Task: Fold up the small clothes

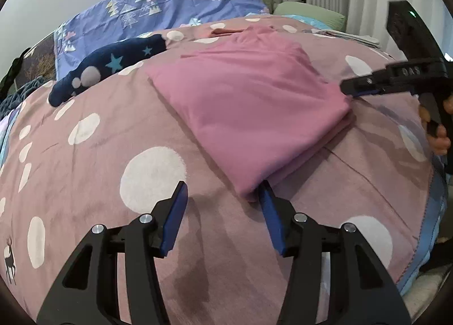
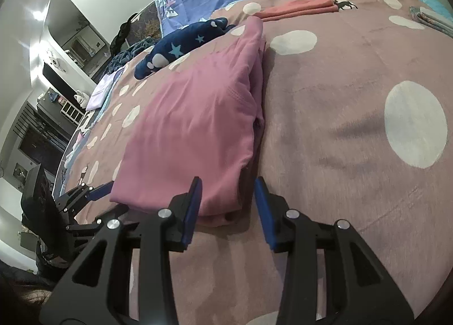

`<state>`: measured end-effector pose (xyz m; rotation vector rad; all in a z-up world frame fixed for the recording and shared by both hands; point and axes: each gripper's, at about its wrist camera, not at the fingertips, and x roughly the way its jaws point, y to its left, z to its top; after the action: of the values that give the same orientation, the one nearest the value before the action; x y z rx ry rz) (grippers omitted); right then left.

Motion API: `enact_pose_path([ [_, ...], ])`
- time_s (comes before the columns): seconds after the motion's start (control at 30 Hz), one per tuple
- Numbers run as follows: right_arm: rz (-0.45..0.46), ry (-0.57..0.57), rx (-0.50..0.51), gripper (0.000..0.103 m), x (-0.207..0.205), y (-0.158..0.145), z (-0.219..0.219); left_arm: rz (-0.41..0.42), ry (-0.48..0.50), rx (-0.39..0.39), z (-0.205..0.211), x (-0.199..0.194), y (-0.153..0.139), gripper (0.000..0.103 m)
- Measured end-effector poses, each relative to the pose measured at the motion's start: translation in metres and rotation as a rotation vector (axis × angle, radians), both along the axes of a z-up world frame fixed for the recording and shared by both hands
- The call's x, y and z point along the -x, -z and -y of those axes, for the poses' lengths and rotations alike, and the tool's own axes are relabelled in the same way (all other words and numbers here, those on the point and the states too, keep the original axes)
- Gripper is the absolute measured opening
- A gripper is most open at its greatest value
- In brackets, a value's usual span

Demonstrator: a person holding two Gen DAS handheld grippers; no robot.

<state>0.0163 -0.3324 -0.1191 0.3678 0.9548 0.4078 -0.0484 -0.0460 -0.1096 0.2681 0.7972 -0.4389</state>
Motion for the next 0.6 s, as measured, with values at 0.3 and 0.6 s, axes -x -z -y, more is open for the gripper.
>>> enact_pose_path([
  [0.3, 0.032, 0.002, -0.027, 0.003, -0.002, -0.011, -0.006, 0.135, -0.008, 0.007, 0.017, 0.004, -0.023, 0.007],
  [0.6, 0.031, -0.051, 0.039, 0.003, 0.011, -0.013, -0.008, 0.043, -0.001, -0.010, -0.006, 0.019, -0.005, 0.003],
])
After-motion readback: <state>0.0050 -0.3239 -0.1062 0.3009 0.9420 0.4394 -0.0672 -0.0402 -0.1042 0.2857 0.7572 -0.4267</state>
